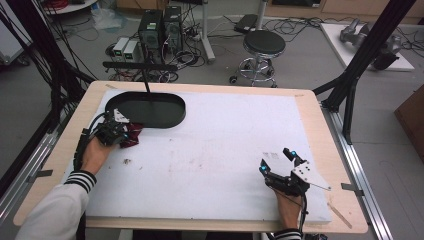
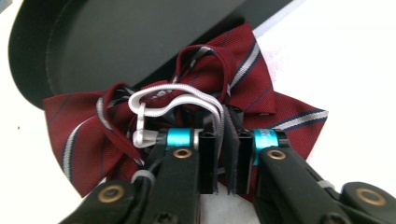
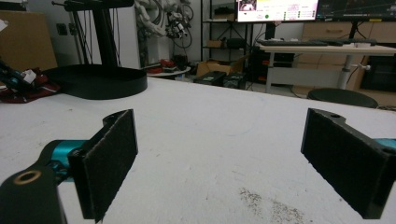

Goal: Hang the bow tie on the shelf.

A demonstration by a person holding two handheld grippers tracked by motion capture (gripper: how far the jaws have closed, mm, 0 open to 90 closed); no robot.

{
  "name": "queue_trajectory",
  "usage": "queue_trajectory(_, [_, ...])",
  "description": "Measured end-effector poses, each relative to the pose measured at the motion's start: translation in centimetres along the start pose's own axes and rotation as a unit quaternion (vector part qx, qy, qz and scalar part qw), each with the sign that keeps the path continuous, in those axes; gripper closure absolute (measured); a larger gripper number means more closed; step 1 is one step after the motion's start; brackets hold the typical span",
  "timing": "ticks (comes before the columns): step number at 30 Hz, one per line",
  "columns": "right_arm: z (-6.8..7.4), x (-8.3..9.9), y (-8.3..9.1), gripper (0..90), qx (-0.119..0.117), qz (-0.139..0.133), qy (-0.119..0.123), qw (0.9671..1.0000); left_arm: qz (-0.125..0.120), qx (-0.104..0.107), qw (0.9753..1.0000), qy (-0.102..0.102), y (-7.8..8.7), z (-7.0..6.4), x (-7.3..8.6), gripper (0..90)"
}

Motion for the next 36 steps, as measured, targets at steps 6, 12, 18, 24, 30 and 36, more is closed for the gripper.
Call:
queue_trajectory(6, [0.0,0.0,0.0,9.9,0.001,0.0,-0.001,1.0,-0.014,-0.001,0.9998,0.016,0.4,0.4,0.0,86.8])
queue_trajectory(12, [0.0,0.0,0.0,9.9,0.001,0.0,0.0,1.0,-0.027,0.005,0.9992,0.029,0.7,0.6,0.0,87.5])
queue_trajectory(18, [0.0,0.0,0.0,9.9,0.001,0.0,-0.001,1.0,-0.066,0.001,0.9966,0.049,1.8,1.3,-0.7,87.6])
queue_trajectory(24, [0.0,0.0,0.0,9.9,0.001,0.0,-0.001,1.0,-0.127,-0.005,0.9897,0.066,3.8,2.6,-2.2,87.6])
queue_trajectory(30, [0.0,0.0,0.0,9.9,0.001,0.0,-0.001,1.0,-0.175,-0.013,0.9818,0.073,5.7,3.9,-3.7,87.5])
queue_trajectory(36, [0.0,0.0,0.0,9.9,0.001,0.0,0.0,1.0,-0.213,-0.021,0.9739,0.075,7.3,4.9,-5.4,87.5])
Point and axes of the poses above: each handheld gripper's, and its own axes: y roughly backward along the jaws, x roughly out of its underside, z roughly to its left, the point moved 8 cm from there along -y, roughly forward along the jaws, and after that the axes turned 15 degrees about -y, right-handed, at the moved point
